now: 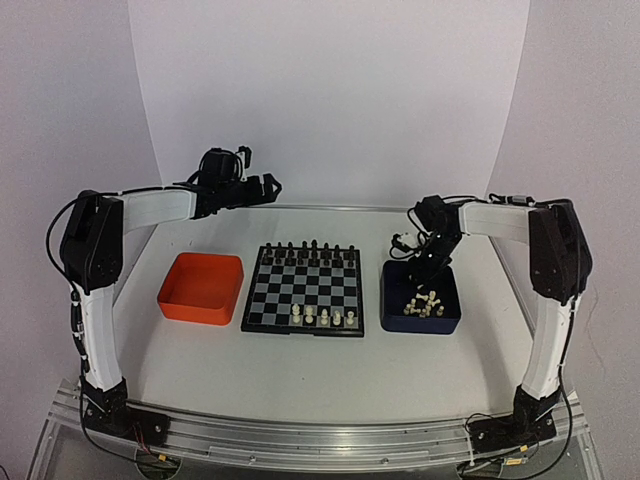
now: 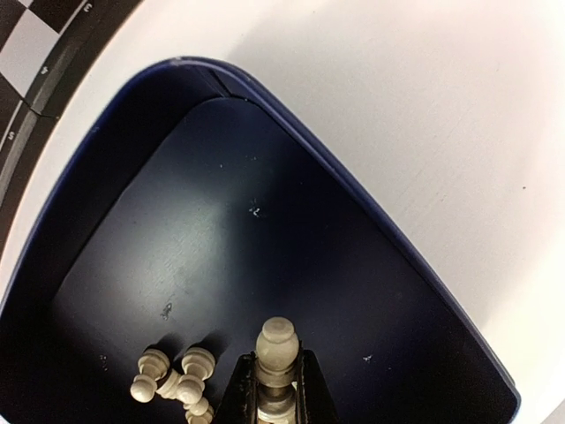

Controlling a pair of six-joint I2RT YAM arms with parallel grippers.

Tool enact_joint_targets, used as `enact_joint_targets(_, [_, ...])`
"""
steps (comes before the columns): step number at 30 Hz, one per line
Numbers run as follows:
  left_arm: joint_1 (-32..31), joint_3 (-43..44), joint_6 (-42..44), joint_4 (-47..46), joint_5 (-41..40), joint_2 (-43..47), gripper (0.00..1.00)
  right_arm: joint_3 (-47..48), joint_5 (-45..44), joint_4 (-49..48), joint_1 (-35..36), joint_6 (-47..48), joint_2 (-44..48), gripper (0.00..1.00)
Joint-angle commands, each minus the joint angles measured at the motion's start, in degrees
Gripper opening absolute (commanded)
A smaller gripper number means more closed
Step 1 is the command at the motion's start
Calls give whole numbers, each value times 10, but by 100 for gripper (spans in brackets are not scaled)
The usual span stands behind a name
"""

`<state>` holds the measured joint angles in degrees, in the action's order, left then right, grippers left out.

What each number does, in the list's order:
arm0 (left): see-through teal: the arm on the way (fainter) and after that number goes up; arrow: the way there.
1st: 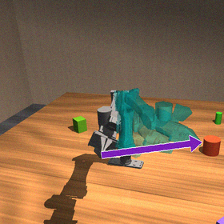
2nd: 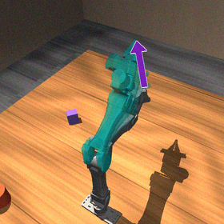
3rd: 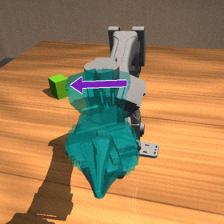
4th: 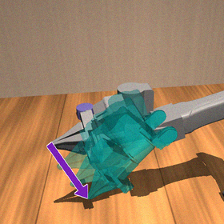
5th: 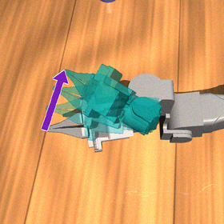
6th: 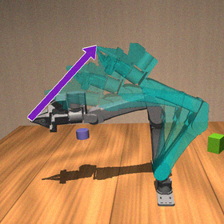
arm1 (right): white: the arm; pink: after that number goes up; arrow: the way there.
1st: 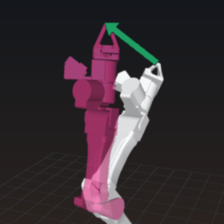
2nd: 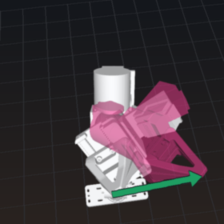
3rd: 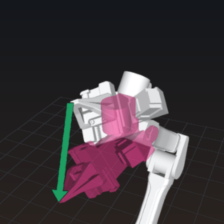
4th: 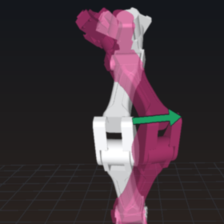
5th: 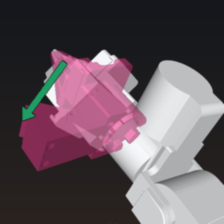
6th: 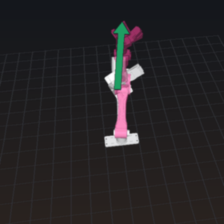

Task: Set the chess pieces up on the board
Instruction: Pick up the chess piece from the storage box, then place the chess piece on the chessboard.

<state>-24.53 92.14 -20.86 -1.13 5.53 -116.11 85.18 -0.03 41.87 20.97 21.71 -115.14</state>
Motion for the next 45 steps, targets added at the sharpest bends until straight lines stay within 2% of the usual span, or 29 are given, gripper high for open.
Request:
enact_joint_targets(1, [1, 9, 0, -5, 36, 39, 100, -5, 4, -8, 7, 4, 58, 0])
enact_joint_targets(8, [-1, 8, -28, 5, 120, 61, 100, -24, 29, -42, 30, 23, 132, 0])
enact_joint_targets(12, [-10, 20, -48, 11, 226, 57, 100, -48, 88, -116, 46, 39, 181, 0])
enact_joint_targets(15, [-27, 57, -54, 51, 311, 38, 100, -55, 132, -166, 57, 49, 201, 1])
enact_joint_targets(17, [-49, 77, -43, 75, 339, 28, 100, -53, 154, -185, 66, 57, 203, 1])
enact_joint_targets(21, [-101, 103, 3, 124, 332, 25, 100, -43, 195, -213, 83, 63, 194, 1])
enact_joint_targets(24, [-128, 101, 2, 134, 339, 28, 98, -47, 203, -233, 105, 68, 186, 1])
enact_joint_targets(26, [-138, 88, -6, 134, 329, 33, 90, -49, 197, -242, 116, 73, 182, 1])
enact_joint_targets(38, [-169, 92, -20, 173, 299, 22, 65, -46, 197, -267, 142, 71, 177, 1])
enact_joint_targets(45, [-172, 93, -20, 178, 309, 17, 57, -43, 188, -275, 148, 73, 170, 1])
